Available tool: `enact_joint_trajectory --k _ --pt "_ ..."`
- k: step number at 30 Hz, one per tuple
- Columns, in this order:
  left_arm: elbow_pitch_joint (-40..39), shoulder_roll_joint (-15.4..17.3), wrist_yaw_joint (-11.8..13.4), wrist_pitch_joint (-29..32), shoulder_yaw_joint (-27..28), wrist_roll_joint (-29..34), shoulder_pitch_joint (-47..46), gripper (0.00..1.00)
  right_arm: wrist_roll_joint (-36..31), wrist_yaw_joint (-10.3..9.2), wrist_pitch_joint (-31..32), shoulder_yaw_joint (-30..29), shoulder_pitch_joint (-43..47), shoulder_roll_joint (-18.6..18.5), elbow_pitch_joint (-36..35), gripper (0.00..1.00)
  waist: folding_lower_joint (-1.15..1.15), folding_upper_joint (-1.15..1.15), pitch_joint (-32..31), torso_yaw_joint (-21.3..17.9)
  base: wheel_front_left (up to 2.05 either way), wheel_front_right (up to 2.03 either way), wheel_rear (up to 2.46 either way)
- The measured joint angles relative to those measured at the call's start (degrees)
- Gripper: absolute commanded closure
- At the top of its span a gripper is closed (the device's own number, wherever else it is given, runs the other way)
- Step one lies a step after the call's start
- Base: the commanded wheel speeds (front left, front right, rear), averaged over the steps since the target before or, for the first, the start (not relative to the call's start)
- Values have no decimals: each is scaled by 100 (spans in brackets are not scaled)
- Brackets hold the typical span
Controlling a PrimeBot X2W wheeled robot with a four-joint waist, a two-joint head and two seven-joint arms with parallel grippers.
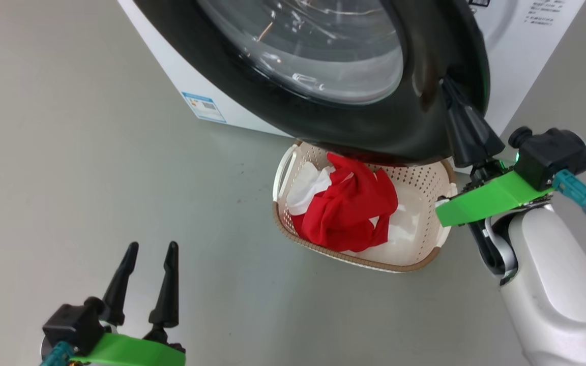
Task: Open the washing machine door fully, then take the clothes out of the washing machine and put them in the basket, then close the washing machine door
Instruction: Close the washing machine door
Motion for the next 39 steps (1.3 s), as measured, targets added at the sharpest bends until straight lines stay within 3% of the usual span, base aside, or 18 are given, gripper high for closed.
enact_joint_trajectory --k 22,39 --pt "-60 -38 0 0 -282 -412 -537 0 -158 40 -1 -735 -1163 -151 -13 100 0 0 796 297 0 0 0" --pt "-97 -75 0 0 -344 -457 -764 0 -297 66 -25 -1033 -1626 -107 31 100 0 0 1061 351 0 0 0"
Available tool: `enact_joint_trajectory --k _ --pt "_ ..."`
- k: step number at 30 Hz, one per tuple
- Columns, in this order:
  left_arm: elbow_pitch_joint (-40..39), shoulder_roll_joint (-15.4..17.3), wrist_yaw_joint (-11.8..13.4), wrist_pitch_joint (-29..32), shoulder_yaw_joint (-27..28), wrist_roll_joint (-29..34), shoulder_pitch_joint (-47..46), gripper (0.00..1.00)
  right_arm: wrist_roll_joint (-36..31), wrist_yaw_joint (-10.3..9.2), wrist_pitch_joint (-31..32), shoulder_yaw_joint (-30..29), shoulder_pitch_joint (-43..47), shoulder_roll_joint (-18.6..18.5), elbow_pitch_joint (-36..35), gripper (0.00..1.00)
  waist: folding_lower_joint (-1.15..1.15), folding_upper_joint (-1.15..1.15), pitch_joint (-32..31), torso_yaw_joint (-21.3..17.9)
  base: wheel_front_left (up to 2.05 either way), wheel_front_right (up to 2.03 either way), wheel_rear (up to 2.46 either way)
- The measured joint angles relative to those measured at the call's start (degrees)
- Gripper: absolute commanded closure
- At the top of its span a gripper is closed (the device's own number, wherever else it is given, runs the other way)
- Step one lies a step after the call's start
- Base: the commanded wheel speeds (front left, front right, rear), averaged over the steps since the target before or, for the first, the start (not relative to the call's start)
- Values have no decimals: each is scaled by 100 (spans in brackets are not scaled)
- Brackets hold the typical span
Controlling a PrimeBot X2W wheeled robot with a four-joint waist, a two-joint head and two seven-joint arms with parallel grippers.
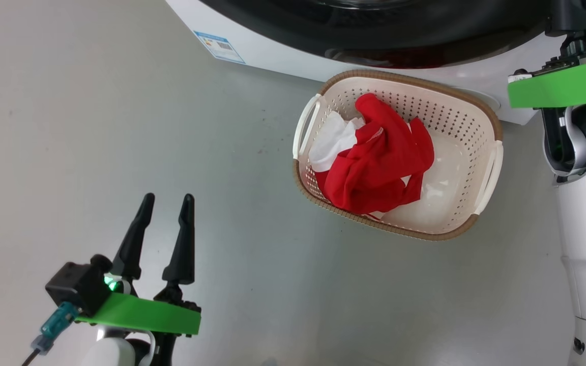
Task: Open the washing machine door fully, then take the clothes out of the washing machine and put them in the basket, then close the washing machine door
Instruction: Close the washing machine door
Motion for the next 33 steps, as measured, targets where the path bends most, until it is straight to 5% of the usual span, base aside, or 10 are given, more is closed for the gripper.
enact_joint_trajectory --k 14,24,27,30,32,33 --pt "3 -2 0 0 57 20 -12 0 29 -25 0 224 42 23 71 100 0 0 -202 -114 0 0 0" --pt "100 0 0 0 186 212 85 0 250 -25 1 634 864 83 129 100 0 0 -573 -292 0 0 0" --pt "120 36 0 0 199 227 207 0 281 -25 1 736 1123 92 126 86 0 0 -716 -361 0 0 0" --pt "140 136 0 0 227 230 313 0 341 -25 1 771 1396 116 119 44 0 0 -864 -440 0 0 0" --pt "141 177 0 0 250 256 366 0 379 -25 1 784 1587 125 119 0 0 0 -965 -498 0 0 0" --pt "143 188 0 0 265 260 403 0 386 -25 2 797 1675 130 116 0 0 0 -1014 -528 0 0 0"
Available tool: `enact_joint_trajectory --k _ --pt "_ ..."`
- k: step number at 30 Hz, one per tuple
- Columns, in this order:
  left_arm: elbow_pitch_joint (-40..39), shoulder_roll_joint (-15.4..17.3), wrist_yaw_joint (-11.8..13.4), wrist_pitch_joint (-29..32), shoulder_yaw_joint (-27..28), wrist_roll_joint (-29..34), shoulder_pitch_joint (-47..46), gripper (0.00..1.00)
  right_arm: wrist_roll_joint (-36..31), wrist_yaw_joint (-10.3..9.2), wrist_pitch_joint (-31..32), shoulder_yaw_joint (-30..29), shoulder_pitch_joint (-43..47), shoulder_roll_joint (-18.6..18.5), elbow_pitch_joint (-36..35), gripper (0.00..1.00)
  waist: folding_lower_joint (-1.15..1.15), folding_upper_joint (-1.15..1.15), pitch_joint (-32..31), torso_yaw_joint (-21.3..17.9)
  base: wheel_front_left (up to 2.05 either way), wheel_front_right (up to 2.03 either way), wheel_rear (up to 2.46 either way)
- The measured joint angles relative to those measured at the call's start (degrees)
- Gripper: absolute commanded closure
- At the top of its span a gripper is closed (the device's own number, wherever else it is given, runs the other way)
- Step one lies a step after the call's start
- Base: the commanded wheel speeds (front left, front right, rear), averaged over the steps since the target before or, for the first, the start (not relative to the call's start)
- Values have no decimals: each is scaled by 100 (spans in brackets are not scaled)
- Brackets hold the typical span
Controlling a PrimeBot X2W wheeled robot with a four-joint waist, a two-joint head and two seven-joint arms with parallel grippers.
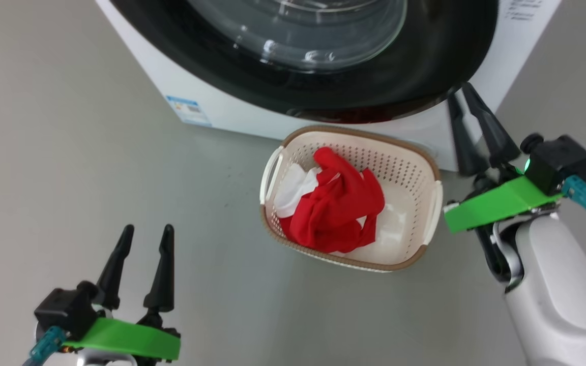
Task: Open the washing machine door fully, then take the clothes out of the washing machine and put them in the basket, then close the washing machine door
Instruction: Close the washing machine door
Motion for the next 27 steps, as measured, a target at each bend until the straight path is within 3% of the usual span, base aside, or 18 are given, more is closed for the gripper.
enact_joint_trajectory --k 27 --pt "35 454 0 0 177 102 891 0 189 0 7 -500 2469 160 -396 0 0 0 -1110 -1068 0 0 0"
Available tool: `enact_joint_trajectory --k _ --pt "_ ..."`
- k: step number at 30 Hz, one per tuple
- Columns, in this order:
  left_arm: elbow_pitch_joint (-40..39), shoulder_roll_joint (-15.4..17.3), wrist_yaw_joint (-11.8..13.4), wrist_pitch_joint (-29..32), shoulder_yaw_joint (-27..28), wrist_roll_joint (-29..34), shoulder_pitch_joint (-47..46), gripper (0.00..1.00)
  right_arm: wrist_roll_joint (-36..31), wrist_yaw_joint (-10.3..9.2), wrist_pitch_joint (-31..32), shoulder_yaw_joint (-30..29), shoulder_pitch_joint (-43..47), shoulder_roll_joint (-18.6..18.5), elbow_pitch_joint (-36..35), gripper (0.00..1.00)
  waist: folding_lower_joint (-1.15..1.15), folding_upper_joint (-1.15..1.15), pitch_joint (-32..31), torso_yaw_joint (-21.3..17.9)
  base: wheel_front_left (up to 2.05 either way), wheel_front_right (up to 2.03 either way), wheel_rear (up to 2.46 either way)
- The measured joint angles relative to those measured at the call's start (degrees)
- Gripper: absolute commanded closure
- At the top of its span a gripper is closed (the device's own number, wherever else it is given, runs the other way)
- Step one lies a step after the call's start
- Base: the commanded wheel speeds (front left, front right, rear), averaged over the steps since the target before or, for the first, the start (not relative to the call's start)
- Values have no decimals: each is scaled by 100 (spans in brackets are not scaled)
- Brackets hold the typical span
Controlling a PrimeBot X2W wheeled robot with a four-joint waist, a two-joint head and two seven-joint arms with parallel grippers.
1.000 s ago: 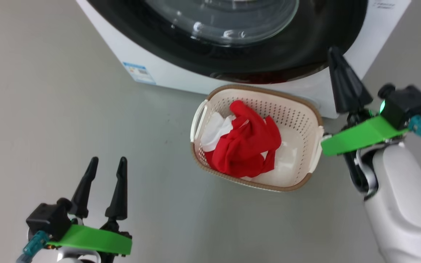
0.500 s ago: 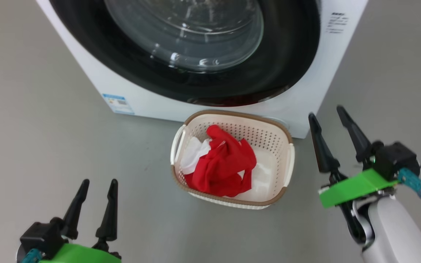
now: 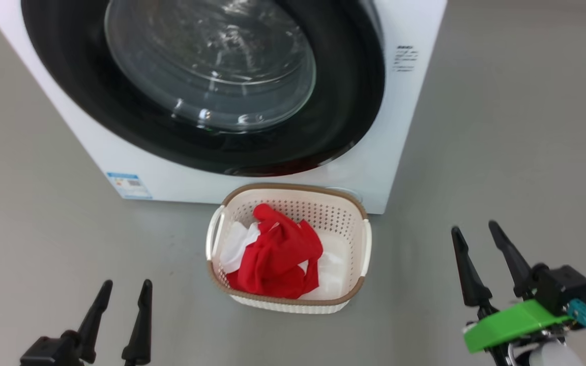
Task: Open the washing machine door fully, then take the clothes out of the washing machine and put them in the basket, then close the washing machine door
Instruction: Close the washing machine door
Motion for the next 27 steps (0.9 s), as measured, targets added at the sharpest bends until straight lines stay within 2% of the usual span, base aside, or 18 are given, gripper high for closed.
enact_joint_trajectory --k 13,27 --pt "-55 103 0 0 7 0 141 0 -3 0 0 -344 565 36 -191 0 0 0 -217 -475 0 0 0" --pt "-87 177 0 0 68 18 178 0 -11 0 1 -550 950 57 -297 0 0 0 -254 -760 0 0 0"
